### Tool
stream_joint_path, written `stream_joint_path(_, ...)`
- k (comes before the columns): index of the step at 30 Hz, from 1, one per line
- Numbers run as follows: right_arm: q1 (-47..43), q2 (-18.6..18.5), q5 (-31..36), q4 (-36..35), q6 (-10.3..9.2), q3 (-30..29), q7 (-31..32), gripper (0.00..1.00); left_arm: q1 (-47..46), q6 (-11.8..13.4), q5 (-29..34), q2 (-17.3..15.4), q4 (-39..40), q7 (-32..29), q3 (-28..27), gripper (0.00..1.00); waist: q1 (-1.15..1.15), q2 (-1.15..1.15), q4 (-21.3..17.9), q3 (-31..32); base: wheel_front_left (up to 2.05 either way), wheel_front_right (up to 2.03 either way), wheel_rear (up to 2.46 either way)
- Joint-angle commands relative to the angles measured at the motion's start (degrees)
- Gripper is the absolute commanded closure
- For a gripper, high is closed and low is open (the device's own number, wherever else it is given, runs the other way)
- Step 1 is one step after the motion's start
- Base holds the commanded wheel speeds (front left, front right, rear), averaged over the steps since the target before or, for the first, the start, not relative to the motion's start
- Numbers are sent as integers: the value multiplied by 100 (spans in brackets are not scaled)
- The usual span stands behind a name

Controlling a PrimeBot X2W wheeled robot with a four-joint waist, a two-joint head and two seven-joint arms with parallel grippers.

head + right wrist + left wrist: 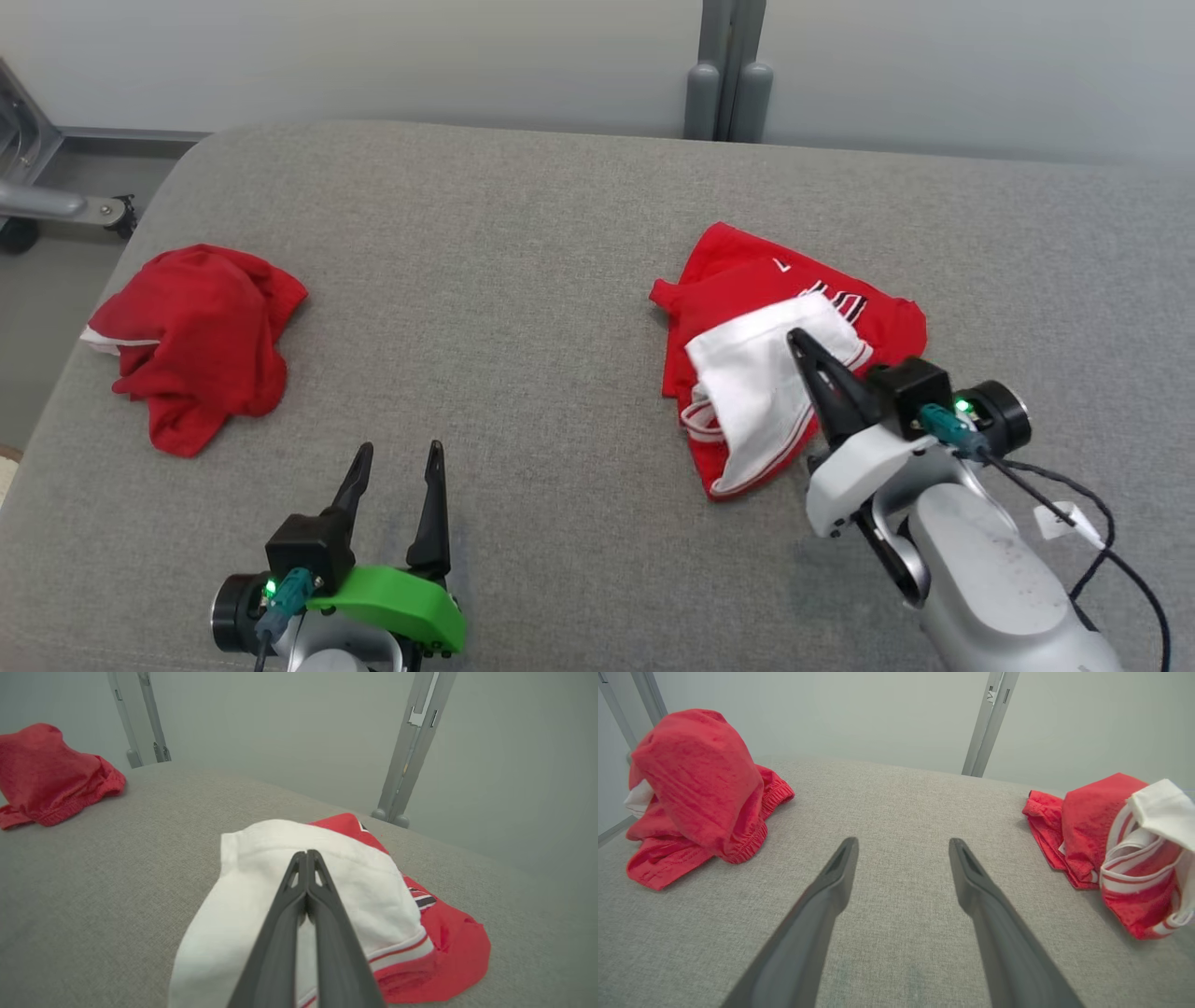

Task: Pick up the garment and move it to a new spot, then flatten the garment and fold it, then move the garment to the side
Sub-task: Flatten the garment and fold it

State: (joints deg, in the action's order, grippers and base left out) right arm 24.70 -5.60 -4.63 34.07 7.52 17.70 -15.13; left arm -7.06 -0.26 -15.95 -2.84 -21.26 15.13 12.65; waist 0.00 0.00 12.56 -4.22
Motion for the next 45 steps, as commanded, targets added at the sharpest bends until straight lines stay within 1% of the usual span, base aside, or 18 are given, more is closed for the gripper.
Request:
stream_joint_path(1, -106, -52, -71, -138, -6, -127, -4, 100, 107, -19, -19, -12, -19, 3, -10, 0, 0, 0, -72, 73, 0, 0, 0)
stream_joint_path(2, -209, -111, -104, -363, -6, -349, -4, 100, 130, -25, -10, -12, -19, 2, -28, 0, 0, 0, -122, 126, 0, 0, 0)
stream_joint_path(5, -366, -226, -150, -581, -6, -712, -4, 100, 200, -45, 20, -12, -35, 2, -71, 0, 0, 0, -200, 189, 0, 0, 0)
stream_joint_path(7, -435, -269, -196, -629, -6, -740, -4, 100, 213, -64, 37, -12, -41, 2, -71, 0, 0, 0, -232, 210, 0, 0, 0)
stream_joint_path(9, -492, -290, -315, -606, -6, -592, -4, 100, 221, -75, 34, -13, -58, 2, -58, 0, 0, 0, -248, 235, 0, 0, 0)
stream_joint_path(10, -530, -297, -407, -569, -6, -465, -4, 87, 229, -79, 26, -13, -61, 2, -47, 0, 0, 0, -249, 246, 0, 0, 0)
stream_joint_path(11, -545, -313, -477, -549, -6, -384, -4, 40, 240, -85, 23, -13, -61, 2, -33, 0, 0, 0, -247, 253, 0, 0, 0)
stream_joint_path(12, -542, -333, -556, -534, -6, -273, -4, 0, 249, -91, 17, -13, -64, 2, -16, 0, 0, 0, -237, 254, 0, 0, 0)
stream_joint_path(19, -244, -281, -974, -352, -6, 331, -4, 0, 230, -120, 7, -13, -115, 2, 104, 0, 0, 0, -25, 216, 0, 0, 0)
stream_joint_path(23, 88, -316, -1074, -142, -6, 743, -5, 0, 196, -113, 6, -13, -123, 2, 110, 0, 0, 0, 167, 159, 0, 0, 0)
stream_joint_path(24, 88, -316, -1074, -142, -6, 743, -5, 0, 196, -113, 6, -13, -123, 2, 110, 0, 0, 0, 167, 159, 0, 0, 0)
stream_joint_path(27, 424, -380, -1101, 73, -6, 1171, -4, 0, 176, -92, -39, -13, -114, 2, 108, 0, 0, 0, 295, 110, 0, 0, 0)
stream_joint_path(31, 985, -543, -1170, 525, -6, 2000, 260, 0, 184, -71, -100, -12, -127, 2, 120, 0, 0, 0, 422, 67, 0, 0, 0)
stream_joint_path(34, 1326, -693, -1211, 770, -6, 2466, 513, 0, 233, -46, -152, -11, -132, 2, 131, 0, 0, 0, 478, 57, 0, 0, 0)
stream_joint_path(39, 1679, -817, -1217, 1144, -6, 2934, 908, 0, 292, 13, -270, -12, -140, 2, 160, 0, 0, 0, 496, 44, 0, 0, 0)
stream_joint_path(43, 1788, -841, -1316, 1324, -6, 3202, 1009, 0, 283, 40, -336, -12, -131, 2, 177, 0, 0, 0, 480, 30, 0, 0, 0)
stream_joint_path(44, 1806, -844, -1329, 1367, -6, 3249, 1009, 36, 273, 40, -342, -12, -124, 2, 179, 0, 0, 0, 475, 27, 0, 0, 0)
stream_joint_path(45, 1812, -844, -1367, 1406, -6, 3280, 1003, 87, 258, 42, -353, -12, -113, 2, 182, 0, 0, 0, 468, 25, 0, 0, 0)
